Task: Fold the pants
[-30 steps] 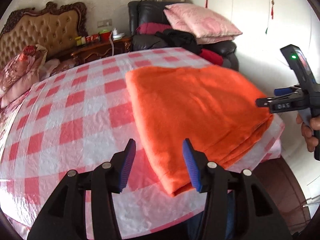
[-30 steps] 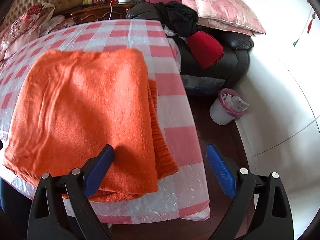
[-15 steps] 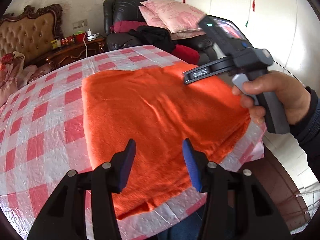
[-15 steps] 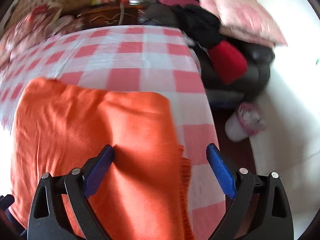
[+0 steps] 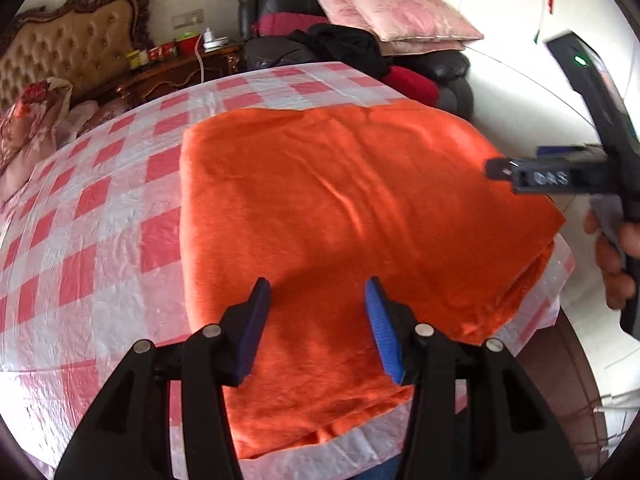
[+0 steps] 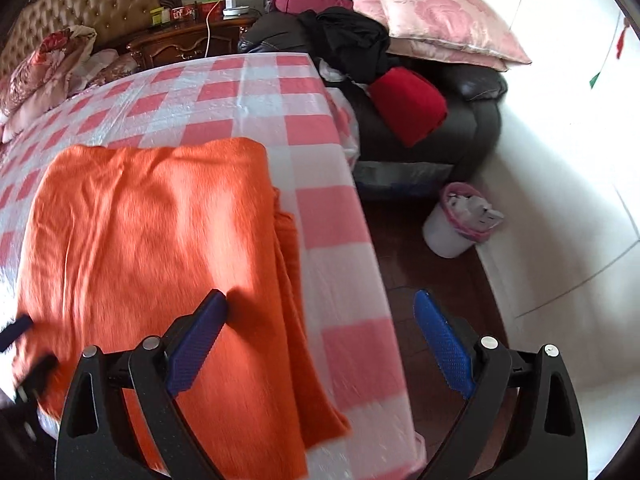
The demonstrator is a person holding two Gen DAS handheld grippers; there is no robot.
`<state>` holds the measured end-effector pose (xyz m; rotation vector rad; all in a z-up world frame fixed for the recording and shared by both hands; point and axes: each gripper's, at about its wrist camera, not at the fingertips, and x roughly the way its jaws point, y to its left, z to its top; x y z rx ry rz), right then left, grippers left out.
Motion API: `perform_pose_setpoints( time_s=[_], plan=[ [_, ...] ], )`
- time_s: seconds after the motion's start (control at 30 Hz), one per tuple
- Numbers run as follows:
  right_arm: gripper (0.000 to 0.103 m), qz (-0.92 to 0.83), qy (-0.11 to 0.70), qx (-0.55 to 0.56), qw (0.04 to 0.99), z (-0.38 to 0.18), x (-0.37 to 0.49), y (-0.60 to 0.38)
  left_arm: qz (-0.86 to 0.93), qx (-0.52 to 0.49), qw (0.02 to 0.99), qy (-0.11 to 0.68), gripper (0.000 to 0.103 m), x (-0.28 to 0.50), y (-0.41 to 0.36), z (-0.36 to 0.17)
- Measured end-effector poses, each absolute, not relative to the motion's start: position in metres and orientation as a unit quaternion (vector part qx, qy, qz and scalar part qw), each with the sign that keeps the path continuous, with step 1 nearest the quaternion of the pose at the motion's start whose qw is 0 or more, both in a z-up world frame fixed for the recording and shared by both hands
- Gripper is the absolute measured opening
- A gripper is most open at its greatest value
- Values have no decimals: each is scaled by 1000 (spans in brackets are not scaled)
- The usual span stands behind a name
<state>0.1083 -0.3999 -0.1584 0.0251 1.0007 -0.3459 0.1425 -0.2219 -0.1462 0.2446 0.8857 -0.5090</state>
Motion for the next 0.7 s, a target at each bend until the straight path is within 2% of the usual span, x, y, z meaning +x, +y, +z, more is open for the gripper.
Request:
perform_pose_setpoints(
  time_s=[0.23,0.4,0.43,0.53,0.6,0.67,0.7],
  plan=[
    [91,-155,467,12,870,-141,79,-382,-240,98,870,419,52,136,-210,-136],
    [91,-146,457,8,877,-126,59,-364,-239,83,869,426,63,124,-206,-128],
    [91,-146,454,7,879,-122,55,-360,-237,78,870,426,66,121,-205,-125],
    [91,-145,442,7,885,-110,40,-352,-224,72,877,419,84,111,-201,-113],
    [91,-147,433,7,889,-102,30,-348,-217,70,883,410,90,101,-200,-102],
    [91,-148,422,5,894,-93,16,-342,-208,58,886,409,101,92,-196,-92],
    [91,-149,415,3,897,-88,7,-339,-203,50,887,412,101,87,-194,-87]
  ],
)
